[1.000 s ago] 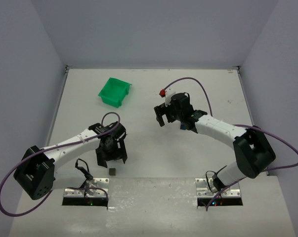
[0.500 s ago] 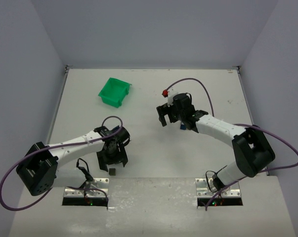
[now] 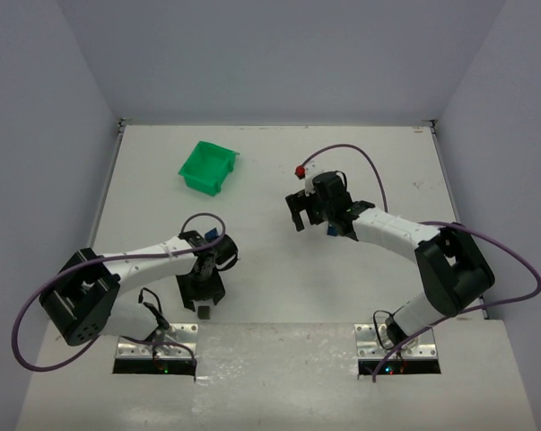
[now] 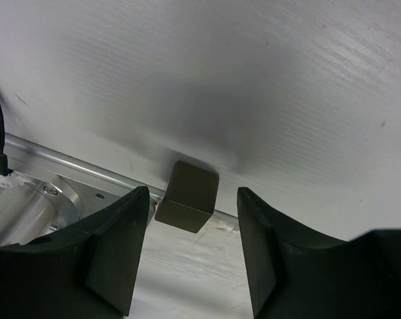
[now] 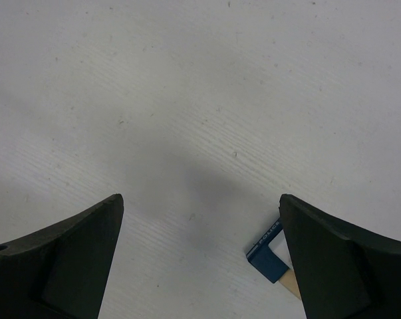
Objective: Build the wood block tower
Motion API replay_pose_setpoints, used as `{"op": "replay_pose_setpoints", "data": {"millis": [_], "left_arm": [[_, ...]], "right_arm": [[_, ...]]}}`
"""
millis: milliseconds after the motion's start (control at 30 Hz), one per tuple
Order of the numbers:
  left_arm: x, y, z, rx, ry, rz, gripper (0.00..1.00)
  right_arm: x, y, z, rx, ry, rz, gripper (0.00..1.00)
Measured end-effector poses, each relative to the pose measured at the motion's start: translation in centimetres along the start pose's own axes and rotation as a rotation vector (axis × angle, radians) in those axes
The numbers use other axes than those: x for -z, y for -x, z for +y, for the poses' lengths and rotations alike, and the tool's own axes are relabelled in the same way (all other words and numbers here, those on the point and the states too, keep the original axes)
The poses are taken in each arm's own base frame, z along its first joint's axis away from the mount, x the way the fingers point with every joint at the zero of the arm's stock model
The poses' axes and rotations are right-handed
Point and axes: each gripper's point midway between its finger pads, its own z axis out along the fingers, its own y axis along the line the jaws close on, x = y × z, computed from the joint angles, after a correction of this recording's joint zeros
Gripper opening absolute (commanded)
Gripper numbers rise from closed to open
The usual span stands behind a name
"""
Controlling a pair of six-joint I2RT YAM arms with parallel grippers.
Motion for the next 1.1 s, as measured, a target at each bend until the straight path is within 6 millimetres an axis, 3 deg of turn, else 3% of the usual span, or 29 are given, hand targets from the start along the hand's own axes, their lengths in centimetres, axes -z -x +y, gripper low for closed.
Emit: {"op": "replay_pose_setpoints", "data": {"millis": [167,433,667,733,800,933,1000,1100], "left_arm": [[-0.3,-0.1,0.2,-0.015,0.019,0.008,0.52],[-0.5,0.0,0.0,-0.048,0.052,0.022,0.17],[-0.7,0.0,0.0,-0.061,0.066,0.028,0.05],[-0.7,0.0,0.0,-0.062,0.065,0.027,0.07],[-0.6,0.0,0.0,-0.064,0.057,0.026,0.33],[0.0,-0.1,-0.6,-0.075,0.009,0.022,0.57],[0.5,-0.3,-1.0,-0.087,-0.033,0.021,0.66],[1.0,-0.5,-1.4,-0.099,-0.072,0.023,0.66]], "right_arm": [[-0.2,-0.2,-0.4,-0.001,-0.013,0.007,0.99],[-0.2,-0.4,-1.3,-0.011,-0.041,0.012,0.99],[-0.2,-0.4,-2.6,-0.037,-0.067,0.013,0.99],[-0.2,-0.4,-2.7,-0.042,-0.069,0.013,0.99],[-0.2,-0.4,-2.7,-0.044,-0.070,0.013,0.99],[-0.2,-0.4,-2.7,-0.047,-0.069,0.013,0.99],[-0.2,-0.4,-2.7,-0.050,-0.069,0.013,0.99],[-0.2,-0.4,-2.7,-0.054,-0.069,0.013,0.99]]}}
